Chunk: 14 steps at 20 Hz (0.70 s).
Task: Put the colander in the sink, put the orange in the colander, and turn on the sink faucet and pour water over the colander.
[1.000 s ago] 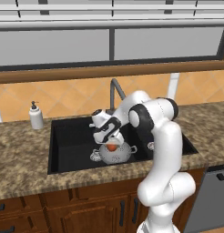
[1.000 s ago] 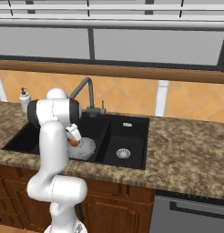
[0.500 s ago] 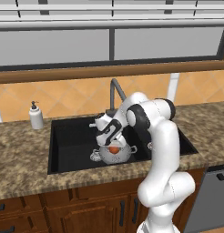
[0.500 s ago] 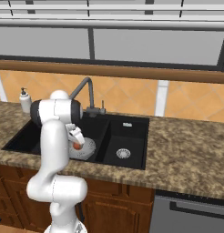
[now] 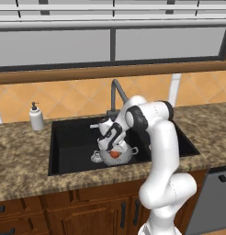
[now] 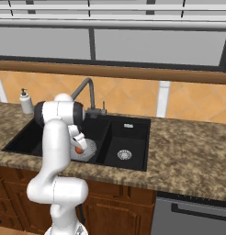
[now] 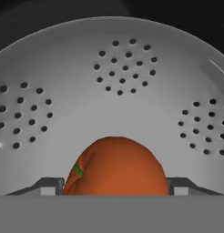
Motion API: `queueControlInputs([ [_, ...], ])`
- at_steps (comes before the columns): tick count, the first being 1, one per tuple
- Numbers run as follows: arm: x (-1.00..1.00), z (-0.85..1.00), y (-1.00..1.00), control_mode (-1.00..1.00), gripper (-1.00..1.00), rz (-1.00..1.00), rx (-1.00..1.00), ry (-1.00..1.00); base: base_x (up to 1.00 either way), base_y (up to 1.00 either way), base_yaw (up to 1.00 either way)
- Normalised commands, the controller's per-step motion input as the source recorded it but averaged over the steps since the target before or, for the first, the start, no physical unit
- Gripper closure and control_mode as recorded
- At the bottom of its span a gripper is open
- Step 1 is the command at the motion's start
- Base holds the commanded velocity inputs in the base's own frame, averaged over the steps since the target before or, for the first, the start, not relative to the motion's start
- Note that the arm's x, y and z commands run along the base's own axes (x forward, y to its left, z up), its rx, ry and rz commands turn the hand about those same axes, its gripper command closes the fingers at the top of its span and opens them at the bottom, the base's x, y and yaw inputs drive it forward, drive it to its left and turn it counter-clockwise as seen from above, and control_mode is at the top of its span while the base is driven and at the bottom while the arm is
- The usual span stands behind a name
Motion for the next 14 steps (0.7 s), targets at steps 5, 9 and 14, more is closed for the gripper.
queueControlInputs([
  [5, 0.09, -0.23, 0.00, -1.00, 1.00, 0.00, 0.03, -0.04, 0.00, 0.00, 0.00],
  [9, 0.02, -0.17, 0.00, -1.00, -1.00, 0.00, 0.00, -0.05, 0.00, 0.00, 0.00],
  [14, 0.00, 0.00, -0.11, -1.00, -1.00, 0.00, 0.00, -0.04, 0.00, 0.00, 0.00],
])
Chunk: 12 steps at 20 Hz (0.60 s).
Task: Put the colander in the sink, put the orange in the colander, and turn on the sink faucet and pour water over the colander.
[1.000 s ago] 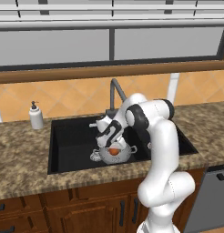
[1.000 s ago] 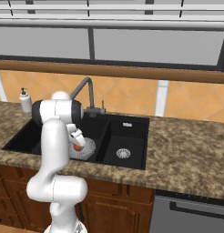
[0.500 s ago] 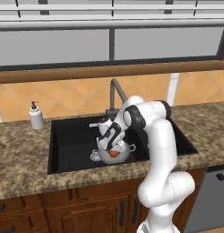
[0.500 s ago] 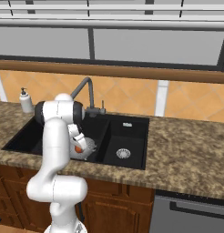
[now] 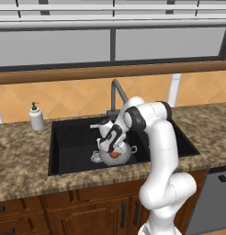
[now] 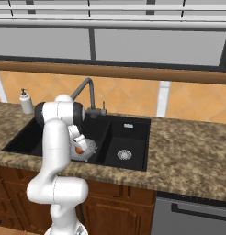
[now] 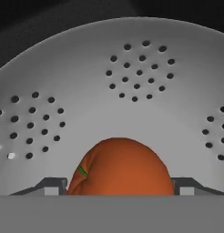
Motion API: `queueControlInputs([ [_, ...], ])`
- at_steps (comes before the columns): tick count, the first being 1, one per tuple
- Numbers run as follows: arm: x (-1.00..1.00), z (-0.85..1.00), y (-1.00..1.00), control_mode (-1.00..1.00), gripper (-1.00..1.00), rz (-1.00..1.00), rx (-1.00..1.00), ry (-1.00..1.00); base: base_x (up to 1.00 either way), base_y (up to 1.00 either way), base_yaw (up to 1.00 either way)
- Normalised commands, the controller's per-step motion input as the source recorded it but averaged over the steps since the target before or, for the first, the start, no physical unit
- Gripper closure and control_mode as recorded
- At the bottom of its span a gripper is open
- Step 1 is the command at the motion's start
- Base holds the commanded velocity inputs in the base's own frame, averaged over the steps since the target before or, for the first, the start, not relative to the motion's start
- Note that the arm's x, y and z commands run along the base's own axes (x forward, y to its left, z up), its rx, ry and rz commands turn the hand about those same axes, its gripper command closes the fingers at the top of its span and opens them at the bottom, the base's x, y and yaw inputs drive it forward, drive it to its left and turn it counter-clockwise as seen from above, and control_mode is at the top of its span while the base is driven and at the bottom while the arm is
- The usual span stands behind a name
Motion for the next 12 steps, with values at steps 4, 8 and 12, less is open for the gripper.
queueControlInputs([
  [4, -0.04, 0.15, -0.15, -1.00, -1.00, 0.00, 0.00, 0.00, 0.00, 0.00, 0.00],
  [8, -0.07, 0.32, -0.02, -1.00, -1.00, 0.00, 0.00, 0.00, 0.00, 0.00, 0.00],
  [12, -0.20, 0.40, 0.00, -1.00, -1.00, 0.02, 0.00, 0.00, 0.00, 0.00, 0.00],
])
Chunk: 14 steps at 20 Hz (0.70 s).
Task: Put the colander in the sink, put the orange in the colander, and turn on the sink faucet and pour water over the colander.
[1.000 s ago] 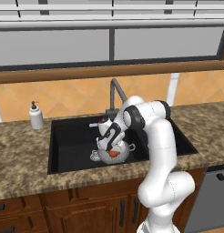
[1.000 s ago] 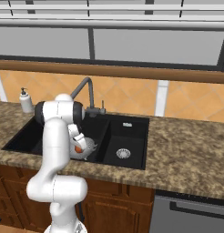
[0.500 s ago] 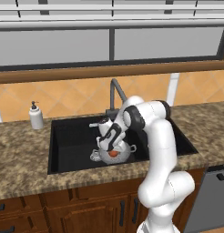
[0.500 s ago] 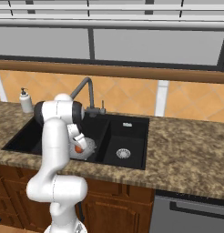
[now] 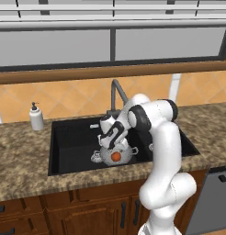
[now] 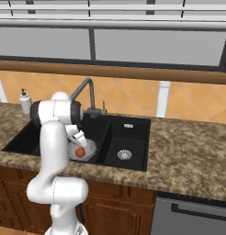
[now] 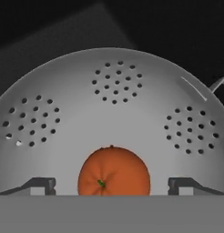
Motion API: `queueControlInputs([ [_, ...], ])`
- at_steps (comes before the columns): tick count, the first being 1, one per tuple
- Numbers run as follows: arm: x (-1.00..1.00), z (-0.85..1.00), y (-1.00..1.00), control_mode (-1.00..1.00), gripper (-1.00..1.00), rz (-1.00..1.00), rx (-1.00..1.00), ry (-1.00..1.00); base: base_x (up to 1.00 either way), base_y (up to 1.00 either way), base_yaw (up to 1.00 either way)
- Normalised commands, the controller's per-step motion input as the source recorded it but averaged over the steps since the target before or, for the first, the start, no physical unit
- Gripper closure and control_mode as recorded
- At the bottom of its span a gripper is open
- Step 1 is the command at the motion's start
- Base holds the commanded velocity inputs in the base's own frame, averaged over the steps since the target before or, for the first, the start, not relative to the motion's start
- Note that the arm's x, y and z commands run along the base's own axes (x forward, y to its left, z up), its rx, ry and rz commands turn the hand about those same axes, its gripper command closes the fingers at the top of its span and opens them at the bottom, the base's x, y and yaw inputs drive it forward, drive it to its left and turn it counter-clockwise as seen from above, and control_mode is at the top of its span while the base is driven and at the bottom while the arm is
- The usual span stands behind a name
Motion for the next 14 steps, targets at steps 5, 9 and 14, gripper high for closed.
queueControlInputs([
  [5, -0.22, 0.67, 0.00, -1.00, -1.00, 0.06, 0.00, 0.00, 0.00, 0.00, 0.00],
  [9, -0.34, 0.77, 0.00, -1.00, -1.00, 0.05, 0.00, 0.00, 0.00, 0.00, 0.00],
  [14, -0.62, 0.70, -0.02, -1.00, -1.00, 0.09, 0.00, 0.00, 0.00, 0.00, 0.00],
])
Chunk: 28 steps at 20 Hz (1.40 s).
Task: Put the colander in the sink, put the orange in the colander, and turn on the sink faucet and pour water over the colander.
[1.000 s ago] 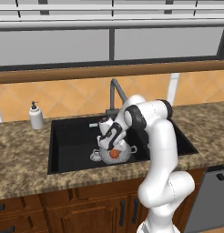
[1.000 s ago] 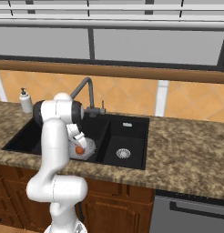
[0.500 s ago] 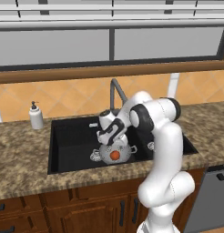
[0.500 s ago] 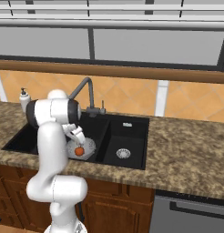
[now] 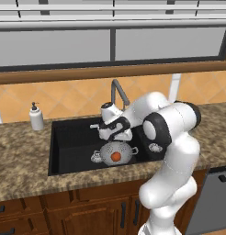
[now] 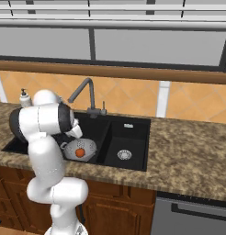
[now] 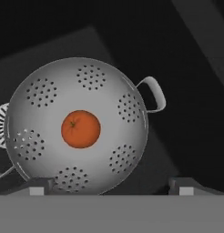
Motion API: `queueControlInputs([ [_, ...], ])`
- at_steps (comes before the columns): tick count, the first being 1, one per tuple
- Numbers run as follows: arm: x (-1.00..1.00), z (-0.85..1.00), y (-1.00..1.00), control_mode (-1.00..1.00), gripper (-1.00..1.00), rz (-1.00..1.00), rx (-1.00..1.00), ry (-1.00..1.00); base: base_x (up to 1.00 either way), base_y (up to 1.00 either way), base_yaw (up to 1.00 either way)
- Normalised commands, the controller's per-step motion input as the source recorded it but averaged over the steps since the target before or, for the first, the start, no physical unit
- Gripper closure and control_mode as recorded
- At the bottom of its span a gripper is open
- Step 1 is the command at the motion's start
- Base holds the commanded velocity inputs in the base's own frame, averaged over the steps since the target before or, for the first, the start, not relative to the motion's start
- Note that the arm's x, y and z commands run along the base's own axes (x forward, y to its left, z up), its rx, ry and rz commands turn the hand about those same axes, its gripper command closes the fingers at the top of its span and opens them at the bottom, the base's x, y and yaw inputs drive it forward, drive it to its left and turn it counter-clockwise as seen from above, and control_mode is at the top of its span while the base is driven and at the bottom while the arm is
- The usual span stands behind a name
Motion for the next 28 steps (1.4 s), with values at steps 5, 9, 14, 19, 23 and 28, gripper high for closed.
queueControlInputs([
  [5, -0.72, 0.67, -0.09, -1.00, -1.00, 0.13, 0.00, 0.00, 0.00, 0.00, 0.00],
  [9, -0.80, 0.61, -0.17, -1.00, -1.00, 0.08, 0.02, 0.00, 0.00, 0.00, 0.00],
  [14, -0.88, 0.52, -0.29, -1.00, -1.00, 0.12, 0.05, -0.01, 0.00, 0.00, 0.00],
  [19, -0.80, 0.46, -0.36, -1.00, -1.00, 0.17, 0.04, 0.00, 0.00, 0.00, 0.00],
  [23, -0.40, 0.37, -0.60, -1.00, -1.00, 0.15, 0.00, 0.00, 0.00, 0.00, 0.00],
  [28, -0.28, 0.35, -0.71, -1.00, -1.00, 0.17, 0.00, -0.03, 0.00, 0.00, 0.00],
])
